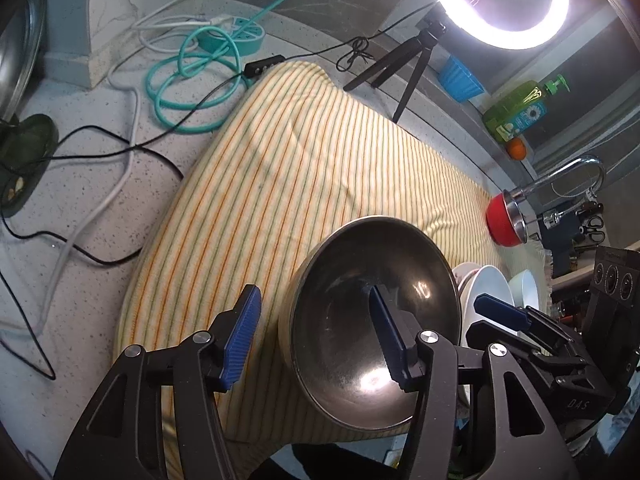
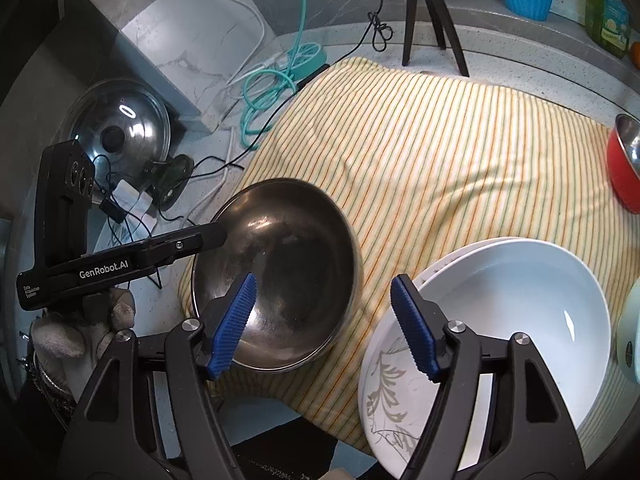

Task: Organize plates and bowls
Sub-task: 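Lower the steel bowl onto the cloth and open both grippers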

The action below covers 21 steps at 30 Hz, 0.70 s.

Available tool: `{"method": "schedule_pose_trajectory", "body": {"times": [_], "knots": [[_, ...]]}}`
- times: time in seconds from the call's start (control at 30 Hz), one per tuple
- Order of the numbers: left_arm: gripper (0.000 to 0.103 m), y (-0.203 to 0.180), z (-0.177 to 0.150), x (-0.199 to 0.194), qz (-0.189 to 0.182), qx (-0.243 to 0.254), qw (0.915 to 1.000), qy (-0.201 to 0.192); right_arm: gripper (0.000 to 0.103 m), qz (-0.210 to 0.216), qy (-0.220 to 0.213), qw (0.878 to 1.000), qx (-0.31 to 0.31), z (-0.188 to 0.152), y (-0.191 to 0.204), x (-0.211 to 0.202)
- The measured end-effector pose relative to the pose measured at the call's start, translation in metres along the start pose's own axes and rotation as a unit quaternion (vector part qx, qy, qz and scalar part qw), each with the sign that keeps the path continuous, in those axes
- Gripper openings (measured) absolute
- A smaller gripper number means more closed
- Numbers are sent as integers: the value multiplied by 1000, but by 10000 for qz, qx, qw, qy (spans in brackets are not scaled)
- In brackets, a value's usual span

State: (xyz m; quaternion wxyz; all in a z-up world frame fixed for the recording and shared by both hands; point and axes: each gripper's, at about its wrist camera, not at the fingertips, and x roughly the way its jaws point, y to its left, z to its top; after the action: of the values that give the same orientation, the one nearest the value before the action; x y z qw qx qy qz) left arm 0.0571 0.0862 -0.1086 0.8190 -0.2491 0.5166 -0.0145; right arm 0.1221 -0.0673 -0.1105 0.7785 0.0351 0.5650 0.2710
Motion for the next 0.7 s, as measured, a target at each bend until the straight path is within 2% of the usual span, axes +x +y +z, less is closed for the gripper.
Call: {"method": "schedule_pose_trajectory", "body": {"times": [0.1, 0.43, 0.7], "knots": [[57, -6, 3, -1, 16, 44, 10000, -44, 81, -60, -178, 9998, 81, 2, -7, -9], [60, -36, 15, -2, -134, 309, 9993, -140, 81, -205, -595, 9967, 516, 8, -46, -49], [60, -75, 27, 9, -348, 560, 9977, -183, 81, -561, -976, 9904, 796, 7, -90, -90]]}}
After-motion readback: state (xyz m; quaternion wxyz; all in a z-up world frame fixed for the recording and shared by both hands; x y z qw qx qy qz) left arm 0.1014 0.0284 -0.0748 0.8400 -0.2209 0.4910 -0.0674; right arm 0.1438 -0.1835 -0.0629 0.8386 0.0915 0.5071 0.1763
